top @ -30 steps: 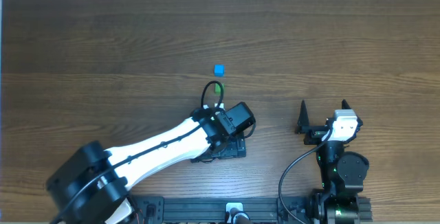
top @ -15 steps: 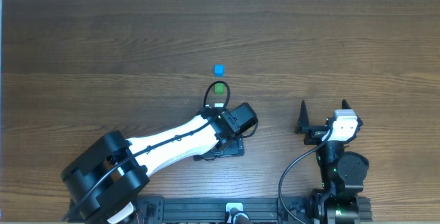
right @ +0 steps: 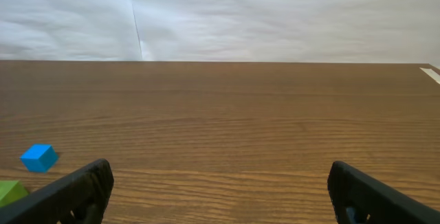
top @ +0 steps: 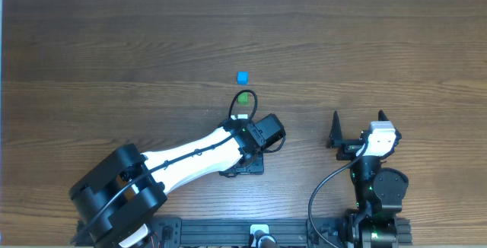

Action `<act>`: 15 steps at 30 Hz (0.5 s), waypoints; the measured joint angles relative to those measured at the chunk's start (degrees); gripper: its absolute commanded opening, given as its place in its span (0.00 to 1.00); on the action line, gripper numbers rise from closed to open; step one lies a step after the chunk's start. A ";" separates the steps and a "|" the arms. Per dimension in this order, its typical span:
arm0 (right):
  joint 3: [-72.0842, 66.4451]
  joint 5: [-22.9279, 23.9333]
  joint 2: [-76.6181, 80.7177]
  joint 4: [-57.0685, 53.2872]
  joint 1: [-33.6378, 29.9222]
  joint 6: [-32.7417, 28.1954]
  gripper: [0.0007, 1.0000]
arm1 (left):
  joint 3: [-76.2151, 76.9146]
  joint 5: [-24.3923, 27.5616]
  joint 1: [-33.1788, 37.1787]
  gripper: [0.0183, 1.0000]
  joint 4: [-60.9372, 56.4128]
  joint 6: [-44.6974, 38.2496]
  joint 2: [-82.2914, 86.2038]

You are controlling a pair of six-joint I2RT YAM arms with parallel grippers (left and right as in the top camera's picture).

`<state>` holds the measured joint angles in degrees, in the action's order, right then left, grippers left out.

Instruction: Stack Cubes

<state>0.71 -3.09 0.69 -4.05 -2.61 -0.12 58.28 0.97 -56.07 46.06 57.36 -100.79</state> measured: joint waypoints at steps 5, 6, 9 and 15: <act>0.00 -0.02 0.00 -0.02 0.00 0.00 0.99 | 0.00 0.02 0.00 0.56 0.59 -1.70 0.00; 0.00 0.00 0.00 0.00 0.00 0.02 0.99 | 0.00 0.02 0.00 0.52 0.63 -1.86 0.00; 0.00 0.00 0.00 0.00 0.00 0.02 0.99 | 0.00 0.02 0.00 0.38 0.61 -2.34 0.00; 0.00 -0.02 0.00 -0.02 0.00 0.04 0.99 | 0.00 0.02 0.00 0.24 0.61 -2.75 0.00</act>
<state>0.71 -3.11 0.69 -4.08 -2.61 -0.08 58.28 0.99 -56.07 46.68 54.61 -100.79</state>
